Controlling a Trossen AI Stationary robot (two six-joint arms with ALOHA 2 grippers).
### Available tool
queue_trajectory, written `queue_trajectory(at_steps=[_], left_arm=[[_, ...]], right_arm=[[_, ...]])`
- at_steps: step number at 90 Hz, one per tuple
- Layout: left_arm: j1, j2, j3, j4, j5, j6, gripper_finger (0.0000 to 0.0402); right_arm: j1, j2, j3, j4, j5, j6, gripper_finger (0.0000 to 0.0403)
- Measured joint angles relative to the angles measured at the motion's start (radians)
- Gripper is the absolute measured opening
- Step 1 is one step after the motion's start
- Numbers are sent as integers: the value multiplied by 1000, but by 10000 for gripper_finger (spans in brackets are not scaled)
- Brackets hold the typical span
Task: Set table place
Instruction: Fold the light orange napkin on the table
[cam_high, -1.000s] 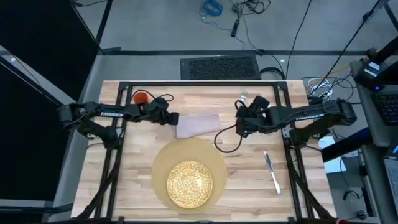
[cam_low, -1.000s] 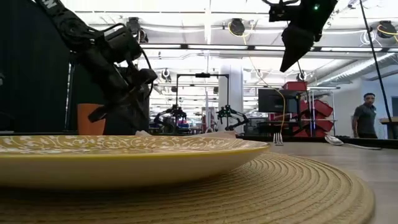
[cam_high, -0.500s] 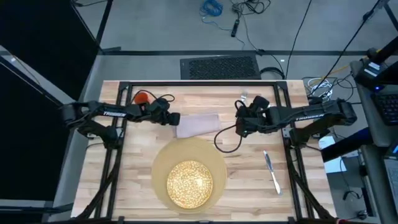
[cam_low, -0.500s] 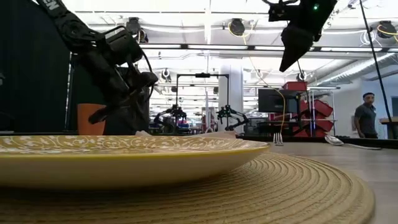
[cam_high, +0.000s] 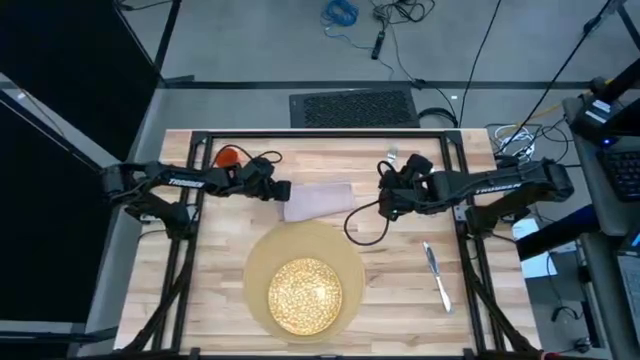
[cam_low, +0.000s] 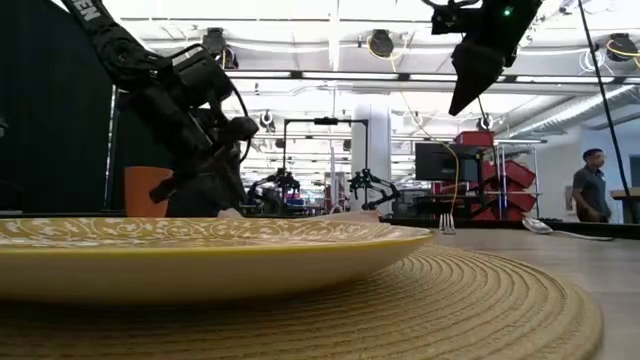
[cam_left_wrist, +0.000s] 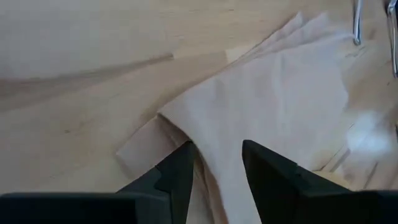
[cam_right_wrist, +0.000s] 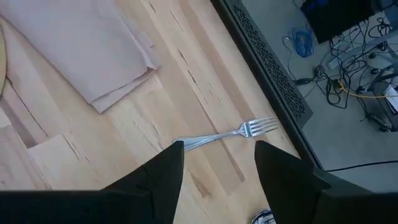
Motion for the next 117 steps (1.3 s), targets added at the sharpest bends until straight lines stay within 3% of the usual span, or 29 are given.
queue_trajectory(at_steps=[63, 72, 86, 117], left_arm=[[2, 65, 0, 60, -3, 12, 123], [2, 65, 0, 59, -3, 55, 98], [2, 65, 0, 59, 2, 86, 13], [2, -17, 0, 39, -19, 81, 0]], right_arm=[[0, 0, 0, 6, 0, 0, 183], [0, 0, 0, 8, -1, -4, 183], [0, 0, 0, 12, -1, -4, 183], [0, 0, 0, 11, -1, -3, 183]])
